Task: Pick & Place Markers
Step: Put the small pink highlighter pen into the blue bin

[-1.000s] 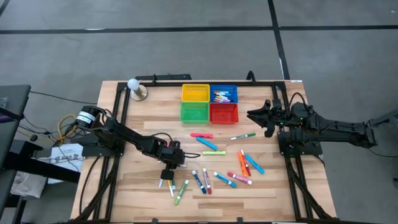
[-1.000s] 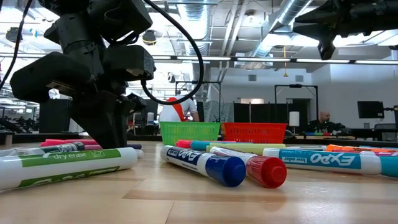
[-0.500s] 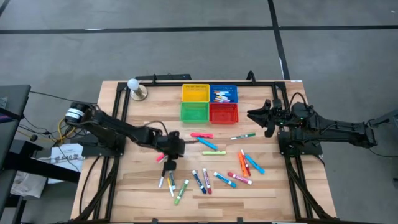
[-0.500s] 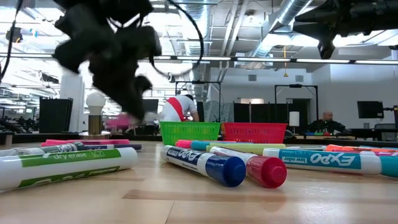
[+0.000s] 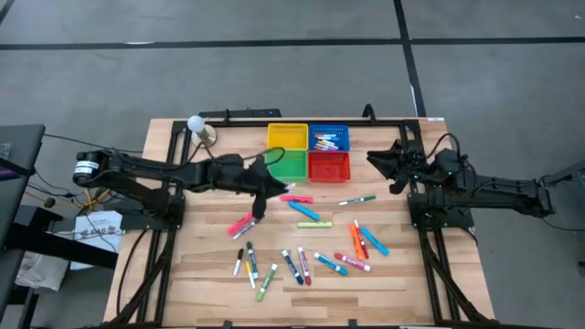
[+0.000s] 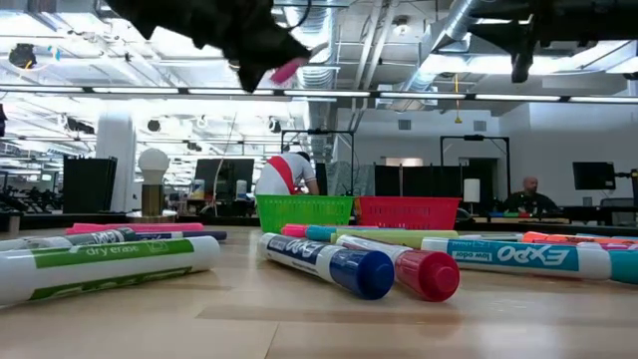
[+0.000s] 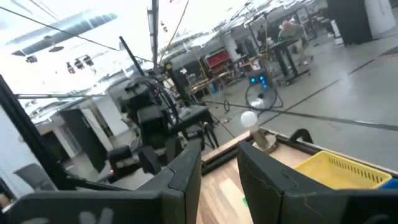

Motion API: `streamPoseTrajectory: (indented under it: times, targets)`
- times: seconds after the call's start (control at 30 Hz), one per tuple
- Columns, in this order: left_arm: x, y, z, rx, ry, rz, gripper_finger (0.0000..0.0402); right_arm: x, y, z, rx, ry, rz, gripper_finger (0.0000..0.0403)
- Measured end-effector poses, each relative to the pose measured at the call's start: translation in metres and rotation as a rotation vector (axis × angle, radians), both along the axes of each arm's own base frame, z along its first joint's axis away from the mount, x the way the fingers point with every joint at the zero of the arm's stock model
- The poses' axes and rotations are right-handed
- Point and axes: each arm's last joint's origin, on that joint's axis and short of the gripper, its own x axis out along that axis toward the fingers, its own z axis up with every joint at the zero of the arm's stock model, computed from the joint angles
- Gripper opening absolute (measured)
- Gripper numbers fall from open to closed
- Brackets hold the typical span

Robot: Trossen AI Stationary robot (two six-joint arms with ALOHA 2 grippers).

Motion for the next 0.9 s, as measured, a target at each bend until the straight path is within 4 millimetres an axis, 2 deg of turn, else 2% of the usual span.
streamPoseTrajectory:
  times: [0.23, 0.4, 0.63, 0.77, 0.9]
  targets:
    - [0.005, 0.012, 0.016, -0.027, -0.181, 0.042, 0.0051, 0.017, -0.003, -0.007, 0.061, 0.043, 0.009, 0.0095]
    - [0.005, 0.018, 0.020, -0.045, -0.220, 0.064, 0.0051, 0.038, -0.005, -0.014, 0.092, 0.055, 0.061, 0.0095]
    - [0.005, 0.019, 0.020, -0.043, -0.216, 0.068, 0.0052, 0.069, -0.008, -0.017, 0.061, -0.046, 0.149, 0.0099]
    - [0.005, 0.019, 0.020, -0.043, -0.216, 0.068, 0.0050, 0.083, -0.010, -0.026, 0.104, -0.056, 0.162, 0.0124]
    - [0.005, 0.019, 0.020, -0.043, -0.216, 0.068, 0.0052, 0.098, -0.012, -0.035, 0.159, -0.039, 0.194, 0.0171]
